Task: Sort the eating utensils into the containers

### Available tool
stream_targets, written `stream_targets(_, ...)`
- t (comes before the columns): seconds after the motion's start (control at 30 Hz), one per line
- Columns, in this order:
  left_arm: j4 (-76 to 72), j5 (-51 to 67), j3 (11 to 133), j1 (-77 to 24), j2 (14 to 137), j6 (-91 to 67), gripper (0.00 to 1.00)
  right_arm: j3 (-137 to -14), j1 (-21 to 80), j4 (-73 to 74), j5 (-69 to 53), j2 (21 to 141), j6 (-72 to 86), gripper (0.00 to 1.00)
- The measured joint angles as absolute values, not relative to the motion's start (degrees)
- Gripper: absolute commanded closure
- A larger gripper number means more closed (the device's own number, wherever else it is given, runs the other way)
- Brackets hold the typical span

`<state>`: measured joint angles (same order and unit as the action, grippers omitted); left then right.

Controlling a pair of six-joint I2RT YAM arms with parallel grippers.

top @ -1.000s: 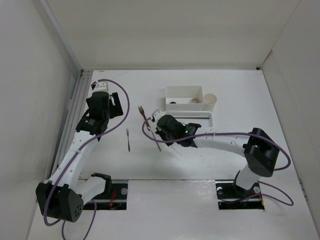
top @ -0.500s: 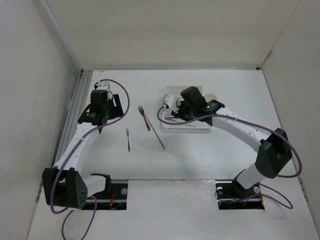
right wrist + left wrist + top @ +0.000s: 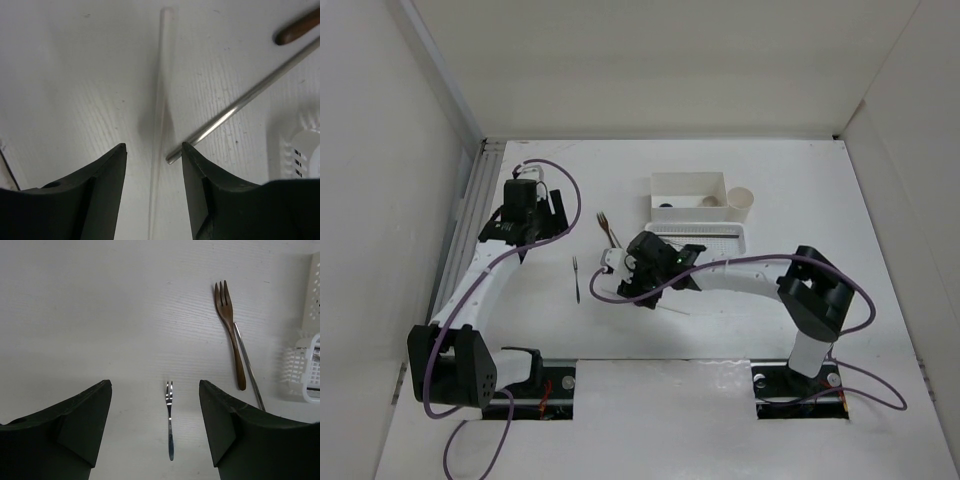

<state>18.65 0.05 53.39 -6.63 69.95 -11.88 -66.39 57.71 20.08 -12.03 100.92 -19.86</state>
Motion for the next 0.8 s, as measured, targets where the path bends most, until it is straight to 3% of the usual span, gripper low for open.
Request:
stream_targets(0.13,18.41,0.25,53.28,-6.63,69.95,-11.88,0.33,-65.63,57.78,18.41,-7.97,101.62,-15.35,0.47)
stream_targets(0.27,18.22,0.89,53.25,-6.63,69.95,-11.88,0.33,-65.69,59.79,17.08,-5.98,101.73,-15.49,0.59)
stream_targets(0.8,17.91,1.74,52.84,-6.63,69.91,-11.88,0.33,-67.81,61.76,16.51,-5.61,106.52,-13.82,0.50)
